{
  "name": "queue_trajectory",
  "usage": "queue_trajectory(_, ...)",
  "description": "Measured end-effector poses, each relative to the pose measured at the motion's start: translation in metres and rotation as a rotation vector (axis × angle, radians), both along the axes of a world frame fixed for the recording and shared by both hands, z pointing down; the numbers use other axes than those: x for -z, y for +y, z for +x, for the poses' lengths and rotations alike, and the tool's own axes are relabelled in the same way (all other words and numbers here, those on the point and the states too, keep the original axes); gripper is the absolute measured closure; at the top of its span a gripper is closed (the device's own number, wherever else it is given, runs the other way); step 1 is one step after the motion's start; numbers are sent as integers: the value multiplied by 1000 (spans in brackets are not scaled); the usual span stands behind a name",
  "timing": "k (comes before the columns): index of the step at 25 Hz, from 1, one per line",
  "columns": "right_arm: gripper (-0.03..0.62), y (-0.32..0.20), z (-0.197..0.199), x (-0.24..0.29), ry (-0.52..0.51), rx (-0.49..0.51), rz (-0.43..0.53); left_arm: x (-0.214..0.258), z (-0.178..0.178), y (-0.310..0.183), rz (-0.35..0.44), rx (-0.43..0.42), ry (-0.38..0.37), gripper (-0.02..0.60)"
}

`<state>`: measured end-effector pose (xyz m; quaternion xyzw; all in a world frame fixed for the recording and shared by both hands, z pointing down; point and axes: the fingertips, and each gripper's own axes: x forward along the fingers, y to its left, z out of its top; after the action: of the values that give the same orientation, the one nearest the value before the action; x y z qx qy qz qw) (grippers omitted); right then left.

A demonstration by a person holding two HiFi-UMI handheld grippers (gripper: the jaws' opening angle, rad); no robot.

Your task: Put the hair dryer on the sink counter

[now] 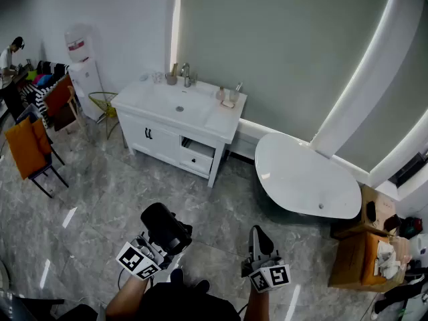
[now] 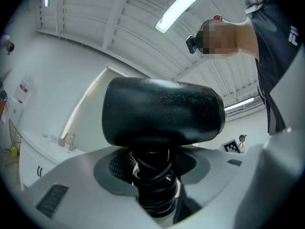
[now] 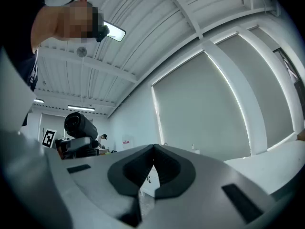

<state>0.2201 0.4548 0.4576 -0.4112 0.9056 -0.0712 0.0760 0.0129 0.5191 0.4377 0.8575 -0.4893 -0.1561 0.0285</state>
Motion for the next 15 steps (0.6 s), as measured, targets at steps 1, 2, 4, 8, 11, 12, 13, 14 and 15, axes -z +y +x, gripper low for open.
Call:
queue_trajectory(1,565,1,0,0,3,0,3,-1,0,1,-3,-1,-1,360)
queue_trajectory(2,565,2,-1,0,7,1,5,-3,0,2,-5,-2,-2,360)
queue_trajectory(4,565,2,-2,-1,19,6,8,-5,-1,1,-10,-2,2,360)
queue_trajectory(8,565,-3,-4,-6,34,12,-1,-8,-5,-5,-19,5,26,360)
queue_trajectory(11,565,-6,-4,-3,32,11,27,-10,-7,-9,-23,7,41,360)
queue_trajectory(12,565,-4,-5,-1,28,16,40,-11,-9,-9,-23,7,42,360)
queue_trajectory(13,565,-2,-8,1,20,22,51,-11,-10,-8,-23,9,36,360)
queue_trajectory(14,564,0,-11,5,9,30,62,-12,-12,-8,-23,12,26,360)
queue_trajectory(15,563,1,-15,9,-1,36,72,-12,-13,-7,-23,14,18,360)
